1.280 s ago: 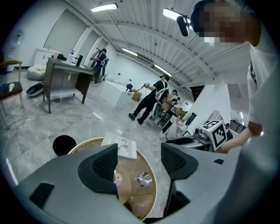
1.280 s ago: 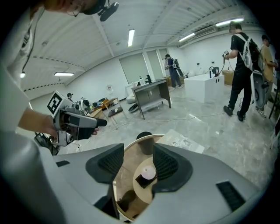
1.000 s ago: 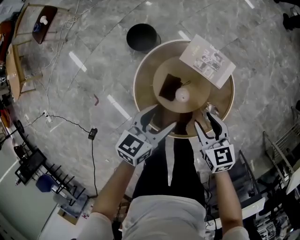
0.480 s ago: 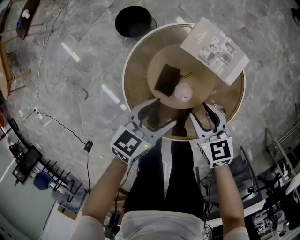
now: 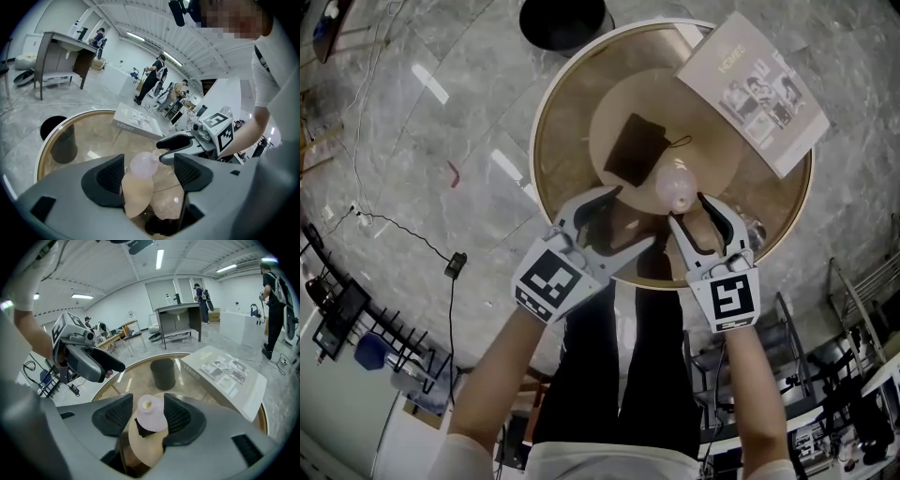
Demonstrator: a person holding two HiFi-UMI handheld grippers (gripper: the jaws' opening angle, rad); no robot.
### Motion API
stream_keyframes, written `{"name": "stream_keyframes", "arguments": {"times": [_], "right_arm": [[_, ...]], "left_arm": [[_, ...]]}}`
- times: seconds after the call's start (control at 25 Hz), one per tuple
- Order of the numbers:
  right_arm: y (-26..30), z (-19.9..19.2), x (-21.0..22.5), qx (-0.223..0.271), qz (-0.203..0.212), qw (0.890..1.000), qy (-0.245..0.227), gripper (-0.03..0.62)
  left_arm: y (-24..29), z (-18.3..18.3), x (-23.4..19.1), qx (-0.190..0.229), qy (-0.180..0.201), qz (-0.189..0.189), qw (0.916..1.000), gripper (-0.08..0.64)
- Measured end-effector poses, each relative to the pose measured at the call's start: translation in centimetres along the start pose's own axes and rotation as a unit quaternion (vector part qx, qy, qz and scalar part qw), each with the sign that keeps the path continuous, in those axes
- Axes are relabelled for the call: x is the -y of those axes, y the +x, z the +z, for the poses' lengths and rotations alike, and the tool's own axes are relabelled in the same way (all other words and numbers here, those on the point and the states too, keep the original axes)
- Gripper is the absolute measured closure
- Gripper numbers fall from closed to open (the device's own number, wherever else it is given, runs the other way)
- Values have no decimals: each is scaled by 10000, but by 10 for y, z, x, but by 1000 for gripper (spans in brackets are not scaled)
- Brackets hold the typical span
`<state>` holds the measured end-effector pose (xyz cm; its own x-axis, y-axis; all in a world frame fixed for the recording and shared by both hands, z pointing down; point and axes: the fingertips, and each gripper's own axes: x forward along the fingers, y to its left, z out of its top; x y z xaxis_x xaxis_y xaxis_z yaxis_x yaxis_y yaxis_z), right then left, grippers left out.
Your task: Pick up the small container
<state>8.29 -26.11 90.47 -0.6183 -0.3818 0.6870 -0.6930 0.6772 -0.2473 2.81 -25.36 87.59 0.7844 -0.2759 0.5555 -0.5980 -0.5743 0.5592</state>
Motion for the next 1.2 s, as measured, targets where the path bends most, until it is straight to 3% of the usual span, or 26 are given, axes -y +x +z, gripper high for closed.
{"name": "stream_keyframes", "arguments": {"times": [0.2,0.52,0.76,0.92,1.2], "right_arm": [[22,-13,-2,-118,-1,9980,-626,371],[27,-17,-1,-6,-161,9932,-1154,401],[26,-18,-4,104,-223,9926,-1193,442],[27,-13,-3,160,-125,9937,-1101,442],[24,-4,-6,49,43,9942,-1076,442]], "left_arm": [[10,-13,-14,-20,-94,-16,10000,225],[20,-26,-26,33,-465,-67,9989,227],[23,-25,-41,270,-1214,-110,9922,230],[22,-16,-45,553,-1858,-338,9804,225],[27,-11,-41,825,-3089,-969,9425,208]]}}
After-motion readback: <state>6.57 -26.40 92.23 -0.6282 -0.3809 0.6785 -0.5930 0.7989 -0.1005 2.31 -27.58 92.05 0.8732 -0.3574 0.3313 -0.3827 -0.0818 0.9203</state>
